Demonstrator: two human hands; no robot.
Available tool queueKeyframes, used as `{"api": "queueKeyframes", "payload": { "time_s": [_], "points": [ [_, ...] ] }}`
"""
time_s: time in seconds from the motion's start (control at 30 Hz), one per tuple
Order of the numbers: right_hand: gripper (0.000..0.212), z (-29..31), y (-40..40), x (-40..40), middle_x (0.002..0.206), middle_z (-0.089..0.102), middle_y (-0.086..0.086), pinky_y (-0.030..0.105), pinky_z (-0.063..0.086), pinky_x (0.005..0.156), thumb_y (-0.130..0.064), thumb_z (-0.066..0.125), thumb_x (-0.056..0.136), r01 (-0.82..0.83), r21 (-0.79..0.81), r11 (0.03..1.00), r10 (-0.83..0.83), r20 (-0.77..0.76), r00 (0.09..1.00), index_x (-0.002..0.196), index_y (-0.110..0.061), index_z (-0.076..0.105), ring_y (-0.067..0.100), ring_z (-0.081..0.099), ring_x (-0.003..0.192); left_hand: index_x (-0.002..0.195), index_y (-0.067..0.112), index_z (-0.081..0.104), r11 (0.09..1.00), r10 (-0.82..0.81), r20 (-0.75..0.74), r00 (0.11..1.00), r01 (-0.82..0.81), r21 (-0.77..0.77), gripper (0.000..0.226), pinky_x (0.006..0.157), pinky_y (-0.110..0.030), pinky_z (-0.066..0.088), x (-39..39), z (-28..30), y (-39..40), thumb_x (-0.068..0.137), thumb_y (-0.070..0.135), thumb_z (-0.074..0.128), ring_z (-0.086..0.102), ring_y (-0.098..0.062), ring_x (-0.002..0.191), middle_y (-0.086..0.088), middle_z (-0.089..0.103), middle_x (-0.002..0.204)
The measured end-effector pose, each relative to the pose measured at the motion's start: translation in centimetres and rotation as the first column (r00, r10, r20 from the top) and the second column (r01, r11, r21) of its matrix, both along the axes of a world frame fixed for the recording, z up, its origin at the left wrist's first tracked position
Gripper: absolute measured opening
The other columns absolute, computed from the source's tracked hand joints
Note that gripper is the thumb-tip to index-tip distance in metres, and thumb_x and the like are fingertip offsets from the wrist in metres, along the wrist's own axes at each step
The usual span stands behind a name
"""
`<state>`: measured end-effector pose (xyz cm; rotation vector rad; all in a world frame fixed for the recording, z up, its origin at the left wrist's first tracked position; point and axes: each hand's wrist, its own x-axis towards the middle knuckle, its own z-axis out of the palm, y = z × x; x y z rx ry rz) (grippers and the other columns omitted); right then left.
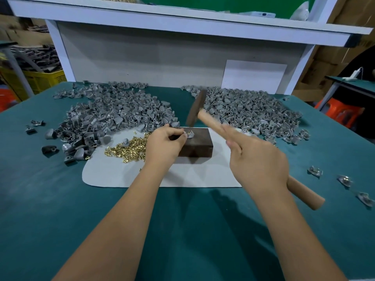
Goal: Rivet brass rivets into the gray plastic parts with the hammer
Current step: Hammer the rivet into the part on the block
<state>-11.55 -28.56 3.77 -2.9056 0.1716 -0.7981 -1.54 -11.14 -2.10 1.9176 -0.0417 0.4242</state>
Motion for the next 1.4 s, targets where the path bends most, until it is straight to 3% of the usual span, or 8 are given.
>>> {"api": "queueKeyframes", "payload": {
  "time_s": [0.2,0.33,0.53,0.7,0.8,0.9,1.2,1.4],
  "points": [
    [0.038,0.7,0.2,0.0,0.069,0.048,-0.004,0.027,0.021,0.047,-0.038,0.044,0.097,0.025,0.038,0.999,-0.027,0.054,0.998,0.132,-0.054,0.043,0.022,0.037,0.058,0.095,0.017,0.08,1.0,0.016,-0.008,1.0,-0.016,-0.007,0.011,0.087,-0.003,0.031,-0.2,0.2,-0.1,0.086,0.021,0.074,0.051,-0.005,0.129,0.007,0.073,0.099],
    [0.038,0.8,0.4,0.1,0.074,0.057,-0.001,0.029,0.024,0.051,-0.04,0.042,0.097,0.02,-0.069,0.997,-0.023,-0.031,0.999,0.132,-0.056,0.041,0.021,0.04,0.062,0.098,0.02,0.079,1.0,0.005,-0.015,1.0,-0.004,0.01,0.014,0.101,-0.023,0.042,-0.3,0.4,0.1,0.086,0.024,0.074,0.054,-0.01,0.127,0.005,0.073,0.11],
    [0.039,1.3,0.4,-0.1,0.063,0.039,-0.005,0.027,0.02,0.047,-0.036,0.046,0.096,0.036,-0.075,0.997,-0.032,0.052,0.998,0.131,-0.053,0.045,0.021,0.036,0.059,0.098,0.018,0.079,1.0,0.01,-0.017,1.0,-0.01,-0.02,0.013,0.093,-0.014,0.032,-0.3,0.4,0.0,0.086,0.022,0.074,0.05,-0.007,0.13,0.006,0.071,0.107],
    [0.038,1.1,0.8,-0.2,0.076,0.061,-0.002,0.029,0.026,0.051,-0.039,0.044,0.097,0.045,-0.015,0.999,-0.045,0.026,0.999,0.132,-0.055,0.042,0.025,0.048,0.065,0.097,0.02,0.079,0.999,0.031,-0.036,0.999,-0.031,-0.021,0.013,0.09,-0.008,0.03,-0.5,0.4,-0.1,0.086,0.023,0.075,0.049,-0.007,0.131,-0.002,0.067,0.126],
    [0.039,0.9,1.1,-0.3,0.064,0.044,-0.006,0.029,0.022,0.049,-0.04,0.041,0.098,0.037,-0.088,0.995,-0.037,-0.003,0.999,0.133,-0.056,0.039,0.021,0.038,0.06,0.1,0.021,0.079,0.999,0.027,-0.018,0.999,-0.026,0.026,0.016,0.094,-0.014,0.032,-0.4,0.4,0.0,0.086,0.025,0.074,0.049,-0.009,0.132,-0.005,0.066,0.128],
    [0.037,1.5,0.9,0.0,0.071,0.057,-0.003,0.028,0.023,0.048,-0.04,0.043,0.097,0.039,-0.089,0.995,-0.039,-0.003,0.999,0.131,-0.055,0.043,0.021,0.038,0.06,0.102,0.021,0.078,0.999,0.025,-0.01,1.0,-0.024,0.049,0.017,0.095,-0.016,0.033,-0.5,0.6,0.1,0.086,0.025,0.074,0.051,-0.012,0.132,-0.006,0.066,0.129],
    [0.037,1.4,1.0,-0.2,0.066,0.044,-0.003,0.027,0.018,0.046,-0.038,0.045,0.096,0.026,-0.164,0.986,-0.02,0.04,0.999,0.13,-0.054,0.044,0.022,0.035,0.057,0.104,0.02,0.078,0.999,0.036,-0.016,0.999,-0.035,0.033,0.02,0.095,-0.015,0.031,-0.5,0.5,0.1,0.086,0.028,0.074,0.05,-0.01,0.132,-0.005,0.063,0.134],
    [0.041,0.7,1.0,-0.5,0.069,0.047,-0.002,0.027,0.016,0.046,-0.039,0.039,0.096,0.053,-0.13,0.99,-0.049,0.038,0.998,0.135,-0.053,0.04,0.022,0.035,0.056,0.097,0.018,0.079,1.0,0.02,0.001,1.0,-0.02,-0.013,0.013,0.087,-0.006,0.032,-0.3,0.2,-0.1,0.086,0.021,0.075,0.051,-0.007,0.13,0.009,0.068,0.103]
  ]
}}
